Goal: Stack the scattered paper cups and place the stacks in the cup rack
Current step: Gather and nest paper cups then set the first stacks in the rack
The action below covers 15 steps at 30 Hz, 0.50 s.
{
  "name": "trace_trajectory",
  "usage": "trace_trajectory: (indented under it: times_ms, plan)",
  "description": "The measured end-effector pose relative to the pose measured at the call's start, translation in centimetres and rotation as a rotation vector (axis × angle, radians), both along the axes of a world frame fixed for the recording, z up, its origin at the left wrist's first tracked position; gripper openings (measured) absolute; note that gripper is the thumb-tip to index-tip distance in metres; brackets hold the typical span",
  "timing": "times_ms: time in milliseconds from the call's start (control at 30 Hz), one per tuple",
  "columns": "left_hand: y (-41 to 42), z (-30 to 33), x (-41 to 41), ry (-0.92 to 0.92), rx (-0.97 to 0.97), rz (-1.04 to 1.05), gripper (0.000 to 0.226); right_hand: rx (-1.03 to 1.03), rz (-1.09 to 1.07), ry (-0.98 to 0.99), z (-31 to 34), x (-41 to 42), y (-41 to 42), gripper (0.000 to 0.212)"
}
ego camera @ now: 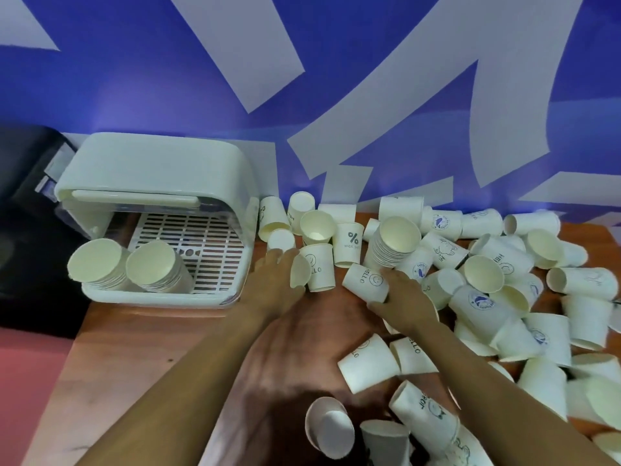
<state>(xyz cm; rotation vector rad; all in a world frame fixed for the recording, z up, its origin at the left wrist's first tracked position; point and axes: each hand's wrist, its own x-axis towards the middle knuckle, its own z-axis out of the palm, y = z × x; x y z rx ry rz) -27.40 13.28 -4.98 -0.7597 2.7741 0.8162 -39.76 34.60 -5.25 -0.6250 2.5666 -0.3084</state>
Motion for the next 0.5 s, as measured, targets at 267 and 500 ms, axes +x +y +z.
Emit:
trace_trajectory:
  times_ms: [267, 500]
  plan:
    - [0.4, -0.1, -0.7, -0.008, -0.053, -0.006, 0.070, 0.014, 0.033, 0.003, -0.7, -0.6, 0.1, 0.074]
    - [0.6, 0.1, -0.7, 0.003, -0.061, -0.039, 0.074, -0.045, 0.023, 0.005, 0.5, 0.3, 0.3, 0.074]
